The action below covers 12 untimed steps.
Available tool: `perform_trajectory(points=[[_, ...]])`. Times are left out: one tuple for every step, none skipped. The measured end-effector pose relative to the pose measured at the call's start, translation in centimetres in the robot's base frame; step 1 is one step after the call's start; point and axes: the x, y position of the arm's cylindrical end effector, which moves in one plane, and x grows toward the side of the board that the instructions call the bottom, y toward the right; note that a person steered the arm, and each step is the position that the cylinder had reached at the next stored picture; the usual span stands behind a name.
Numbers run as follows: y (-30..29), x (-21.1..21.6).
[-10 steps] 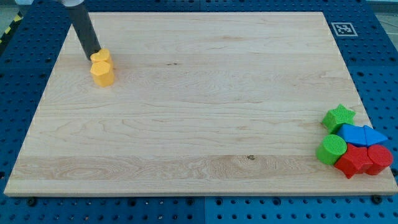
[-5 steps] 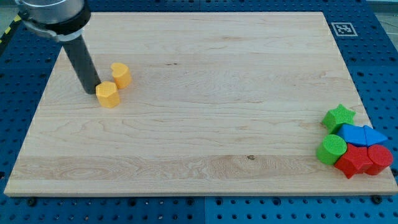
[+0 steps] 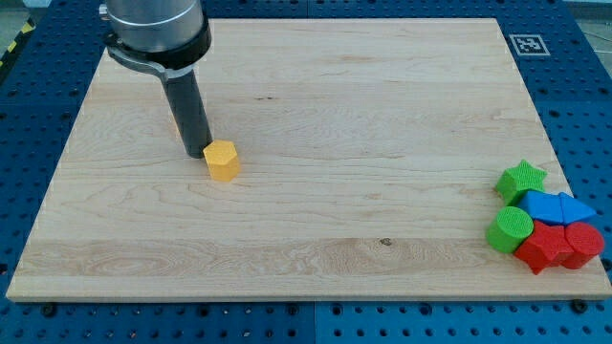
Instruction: Push the yellow hexagon to the left of the green star
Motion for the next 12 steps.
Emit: perform_trajectory(points=[[0.0,1.0],[1.2,2.4],[4.4,2.5],[8.0,4.6],[12.4,8.0],[16.8,9.7],[21.4,10.4],[24.9,10.4],[24.0,10.4],[21.4,9.1],[20.7,9.1],[21.7,7.8]])
